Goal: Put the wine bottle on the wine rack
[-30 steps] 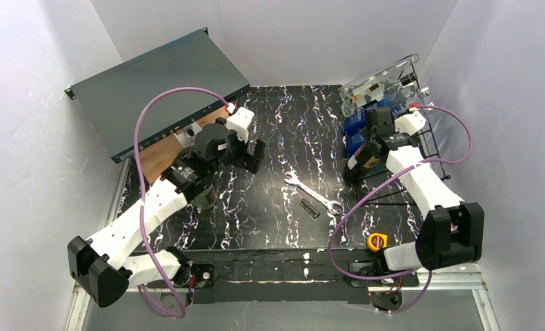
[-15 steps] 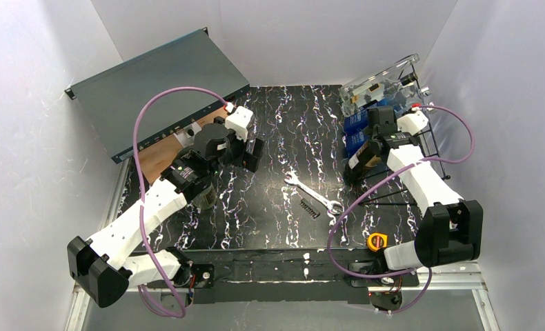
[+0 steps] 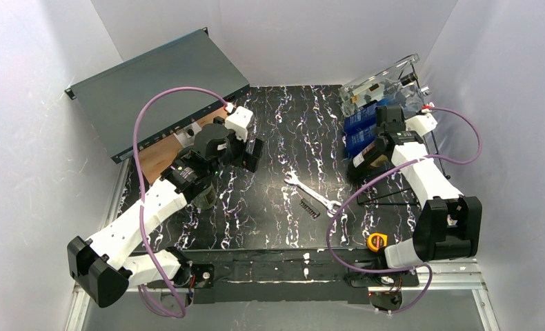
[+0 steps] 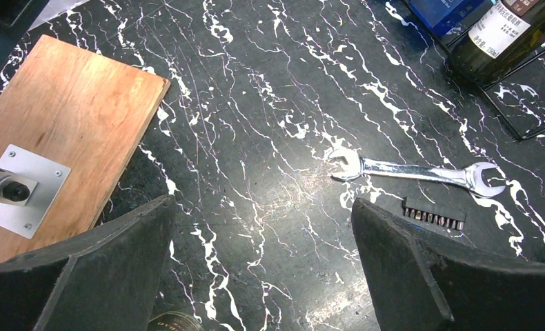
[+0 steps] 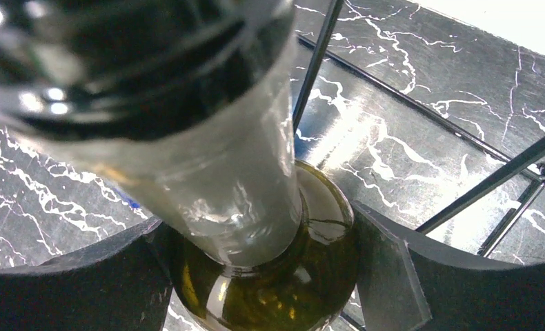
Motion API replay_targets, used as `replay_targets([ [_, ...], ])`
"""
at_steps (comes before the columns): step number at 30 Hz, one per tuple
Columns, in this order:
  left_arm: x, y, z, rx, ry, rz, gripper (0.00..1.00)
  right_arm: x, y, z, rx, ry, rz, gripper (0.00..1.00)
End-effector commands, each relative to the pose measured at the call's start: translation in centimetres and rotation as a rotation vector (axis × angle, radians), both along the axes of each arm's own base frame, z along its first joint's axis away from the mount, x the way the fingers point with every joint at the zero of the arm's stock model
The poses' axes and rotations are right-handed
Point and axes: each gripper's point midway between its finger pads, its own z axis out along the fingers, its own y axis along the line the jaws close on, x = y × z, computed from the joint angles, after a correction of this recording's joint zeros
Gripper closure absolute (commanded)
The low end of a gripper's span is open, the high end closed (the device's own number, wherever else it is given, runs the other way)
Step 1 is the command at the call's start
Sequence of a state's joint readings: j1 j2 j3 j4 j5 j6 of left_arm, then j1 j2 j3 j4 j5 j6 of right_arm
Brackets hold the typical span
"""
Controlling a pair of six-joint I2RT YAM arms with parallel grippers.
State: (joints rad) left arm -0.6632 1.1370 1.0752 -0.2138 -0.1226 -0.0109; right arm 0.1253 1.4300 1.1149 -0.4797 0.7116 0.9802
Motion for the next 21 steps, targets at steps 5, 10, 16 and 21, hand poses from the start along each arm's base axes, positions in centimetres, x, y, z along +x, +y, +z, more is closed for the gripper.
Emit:
replay_targets([
  [5,-0.4,0.4,2.4,-0.029,-0.049,0.005,0.02,-1.8,-1.9,-1.3,0.017,0.021,-0.105,0.50],
  [10,-0.4,0.4,2.5,-0.030,-0.050,0.005,0.02,-2.1,-1.9,-2.0,0.052,0.027,-0.116,0.45],
  [16,-0.4,0.4,2.5,-0.031,-0.049,0.003,0.02,-2.4,-1.8,-2.1,0.062,0.024,-0.117,0.39],
  [21,-0.4,0.4,2.5,-0.031,-0.047,0.003,0.02,-2.5,-1.8,-2.0,0.063,0.023,-0.112,0.29],
])
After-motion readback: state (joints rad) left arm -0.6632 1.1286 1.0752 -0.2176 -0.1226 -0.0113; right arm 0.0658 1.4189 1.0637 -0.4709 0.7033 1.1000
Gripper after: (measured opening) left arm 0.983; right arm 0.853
